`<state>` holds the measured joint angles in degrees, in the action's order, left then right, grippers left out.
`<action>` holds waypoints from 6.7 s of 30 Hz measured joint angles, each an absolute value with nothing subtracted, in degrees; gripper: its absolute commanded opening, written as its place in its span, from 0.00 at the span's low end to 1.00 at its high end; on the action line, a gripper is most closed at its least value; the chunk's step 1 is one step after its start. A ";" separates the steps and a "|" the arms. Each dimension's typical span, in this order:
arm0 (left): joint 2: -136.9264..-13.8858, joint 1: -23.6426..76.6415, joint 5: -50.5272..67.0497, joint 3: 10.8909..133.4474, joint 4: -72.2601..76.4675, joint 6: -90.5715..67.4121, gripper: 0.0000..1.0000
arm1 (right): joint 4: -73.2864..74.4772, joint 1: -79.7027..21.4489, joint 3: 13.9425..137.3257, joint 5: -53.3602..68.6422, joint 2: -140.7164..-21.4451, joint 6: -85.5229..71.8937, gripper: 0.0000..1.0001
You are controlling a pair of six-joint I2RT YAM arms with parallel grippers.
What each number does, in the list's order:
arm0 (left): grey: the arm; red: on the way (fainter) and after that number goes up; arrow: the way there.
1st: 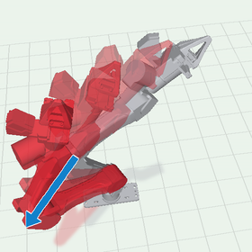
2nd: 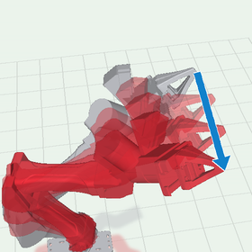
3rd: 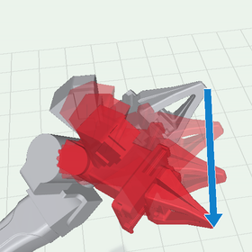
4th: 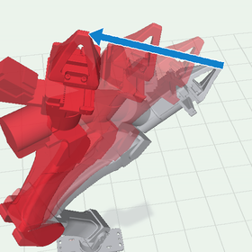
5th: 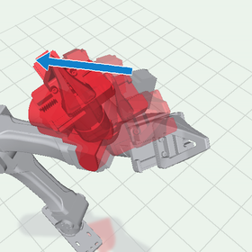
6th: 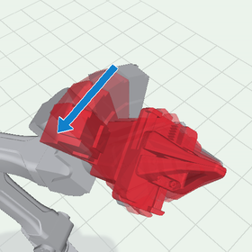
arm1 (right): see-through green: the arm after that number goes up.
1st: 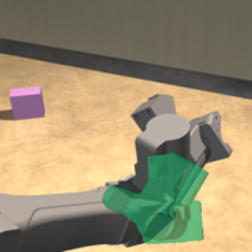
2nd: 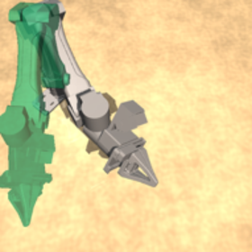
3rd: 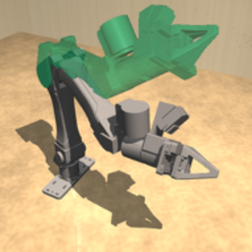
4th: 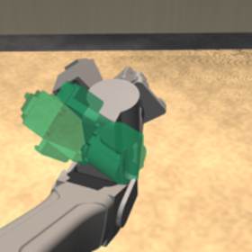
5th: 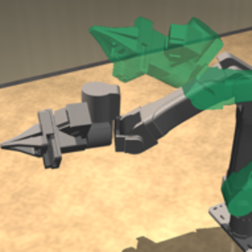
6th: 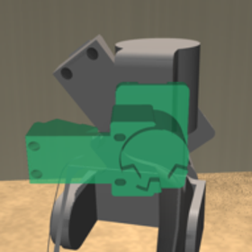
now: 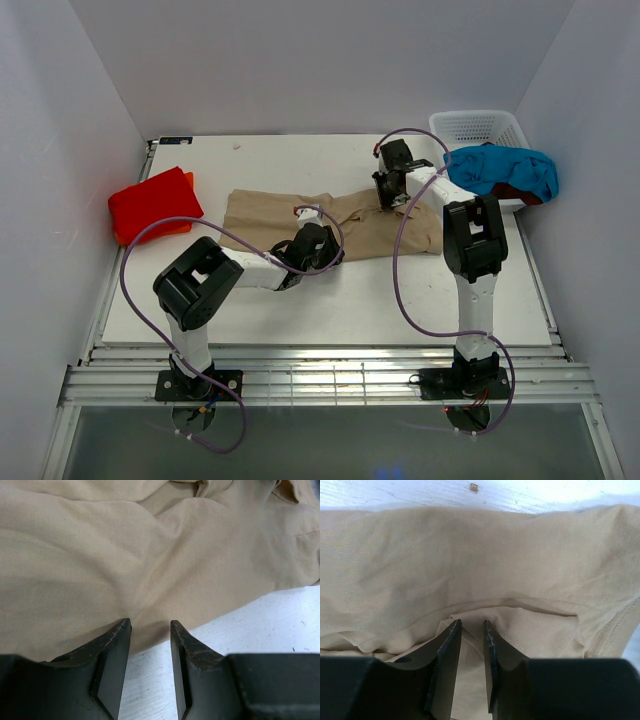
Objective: Fold and stack the t-shirts
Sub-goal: Fold the tshirt
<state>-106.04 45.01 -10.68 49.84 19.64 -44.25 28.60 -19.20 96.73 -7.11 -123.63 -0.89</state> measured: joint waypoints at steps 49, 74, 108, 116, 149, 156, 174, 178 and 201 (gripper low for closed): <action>-106.02 45.01 -10.92 48.95 21.19 -45.10 0.48 | 29.08 -19.20 100.71 -7.84 -119.83 -1.06 0.08; -104.81 45.15 -10.79 48.58 20.08 -43.81 0.54 | 29.93 -19.20 94.35 -6.20 -122.41 -0.47 0.09; -106.06 45.21 -11.70 50.89 18.04 -42.52 0.54 | 33.12 -18.94 108.20 -14.39 -125.67 -0.84 0.16; -106.08 45.23 -11.73 50.89 18.04 -42.54 0.54 | 33.63 -17.65 112.81 -16.29 -131.11 -0.36 0.43; -106.43 45.23 -11.14 50.87 19.07 -44.25 0.58 | 25.10 -18.61 87.70 -9.85 -114.15 0.56 0.46; -106.50 45.23 -11.16 50.85 19.16 -44.23 0.57 | 25.08 -18.61 91.98 -10.15 -118.50 0.58 0.42; -111.59 47.03 -7.60 63.09 18.90 -36.21 0.44 | 25.43 -18.61 94.85 -15.38 -120.88 1.85 0.08; -116.05 47.57 -5.32 66.15 21.21 -36.53 0.04 | 25.47 -18.61 94.85 -15.42 -120.88 1.91 0.08; -119.24 48.40 -4.23 60.77 29.02 -41.21 0.00 | 26.44 -14.28 105.30 -23.49 -125.69 2.94 0.14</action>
<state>-119.24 48.40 -4.23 60.77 29.02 -41.21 26.44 -14.28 105.30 -23.49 -125.69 2.94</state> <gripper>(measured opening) 0.023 0.086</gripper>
